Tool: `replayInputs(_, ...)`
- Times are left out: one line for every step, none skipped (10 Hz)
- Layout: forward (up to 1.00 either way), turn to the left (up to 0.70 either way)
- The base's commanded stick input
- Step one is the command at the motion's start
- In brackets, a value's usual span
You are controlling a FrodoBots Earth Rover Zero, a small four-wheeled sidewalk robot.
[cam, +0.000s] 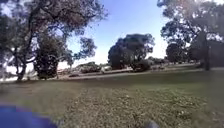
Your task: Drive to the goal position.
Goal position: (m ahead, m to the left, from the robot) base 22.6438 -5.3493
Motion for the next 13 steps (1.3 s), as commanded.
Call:
replayInputs(0.7,-0.34)
replayInputs(0.7,-0.34)
replayInputs(0.7,-0.34)
replayInputs(0.7,-0.34)
replayInputs(0.7,-0.34)
replayInputs(0.7,-0.34)
replayInputs(0.7,-0.33)
replayInputs(0.7,-0.32)
replayInputs(0.7,-0.29)
replayInputs(0.7,-0.24)
replayInputs(0.7,-0.18)
replayInputs(0.7,0.0)
replayInputs(0.7,0.0)
